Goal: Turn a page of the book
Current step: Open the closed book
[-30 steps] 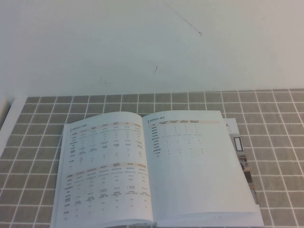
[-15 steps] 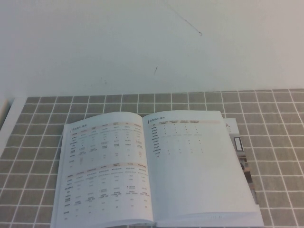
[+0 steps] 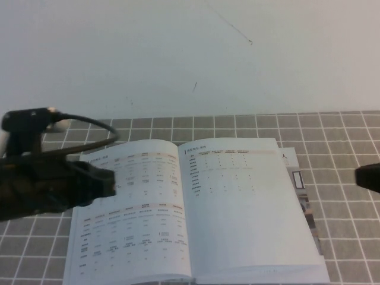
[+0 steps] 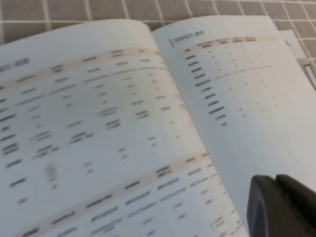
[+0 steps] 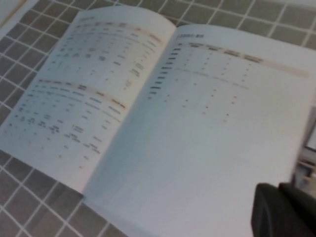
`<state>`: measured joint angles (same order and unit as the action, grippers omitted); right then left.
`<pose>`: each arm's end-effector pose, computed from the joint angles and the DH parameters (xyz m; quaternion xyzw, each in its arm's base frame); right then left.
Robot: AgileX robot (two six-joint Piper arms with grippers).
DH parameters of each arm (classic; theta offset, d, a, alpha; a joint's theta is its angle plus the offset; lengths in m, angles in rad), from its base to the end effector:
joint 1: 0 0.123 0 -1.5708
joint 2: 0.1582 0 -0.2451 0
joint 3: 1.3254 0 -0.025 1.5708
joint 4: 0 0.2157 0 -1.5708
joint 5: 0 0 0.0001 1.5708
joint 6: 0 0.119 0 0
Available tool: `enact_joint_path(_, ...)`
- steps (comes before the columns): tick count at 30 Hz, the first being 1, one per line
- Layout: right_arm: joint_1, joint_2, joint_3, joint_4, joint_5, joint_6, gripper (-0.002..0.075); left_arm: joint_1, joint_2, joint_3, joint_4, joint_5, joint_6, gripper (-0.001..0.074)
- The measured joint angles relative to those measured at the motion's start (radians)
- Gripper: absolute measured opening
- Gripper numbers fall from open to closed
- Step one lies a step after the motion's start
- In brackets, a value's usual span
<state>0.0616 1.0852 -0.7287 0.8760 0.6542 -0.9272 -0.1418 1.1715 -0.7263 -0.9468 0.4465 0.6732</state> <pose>0.2105 0.0688 0.2519 -0.1988 0.8682 0.1985 0.4090 0.2339 -0.0756 0.2431 0.0446 0.8799 -0.2372 0.4094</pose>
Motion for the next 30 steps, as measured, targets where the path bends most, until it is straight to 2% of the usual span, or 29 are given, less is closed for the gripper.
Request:
enact_joint_path(3, 0.037, 0.164, -0.002, 0.214, -0.041, -0.204, -0.0003, -0.088, 0.129, -0.057, -0.114, -0.033, 0.134, -0.0004)
enact_joint_path(5, 0.074, 0.249, -0.002, 0.314, -0.083, -0.300, -0.0003, -0.138, 0.201, -0.098, -0.140, -0.060, 0.172, -0.0004)
enact_joint_path(7, 0.136, 0.361, -0.011, 0.460, -0.154, -0.467, -0.0003, -0.190, 0.315, -0.162, -0.160, -0.095, 0.198, -0.0004)
enact_joint_path(11, 0.221, 0.549, -0.060, 0.565, -0.239, -0.593, -0.0003, -0.216, 0.493, -0.253, -0.201, -0.124, 0.208, -0.0004)
enact_joint_path(17, 0.248, 0.771, -0.116, 0.596, -0.235, -0.620, -0.0003, -0.219, 0.664, -0.290, -0.214, -0.147, 0.210, -0.0004)
enact_joint_path(22, 0.248, 0.824, -0.121, 0.575, -0.183, -0.533, -0.0003, -0.219, 0.719, -0.294, -0.214, -0.149, 0.227, -0.0004)
enact_joint_path(30, 0.248, 0.805, -0.121, 0.363, -0.090, -0.301, -0.0003, -0.219, 0.726, -0.298, -0.216, -0.122, 0.231, -0.0004)
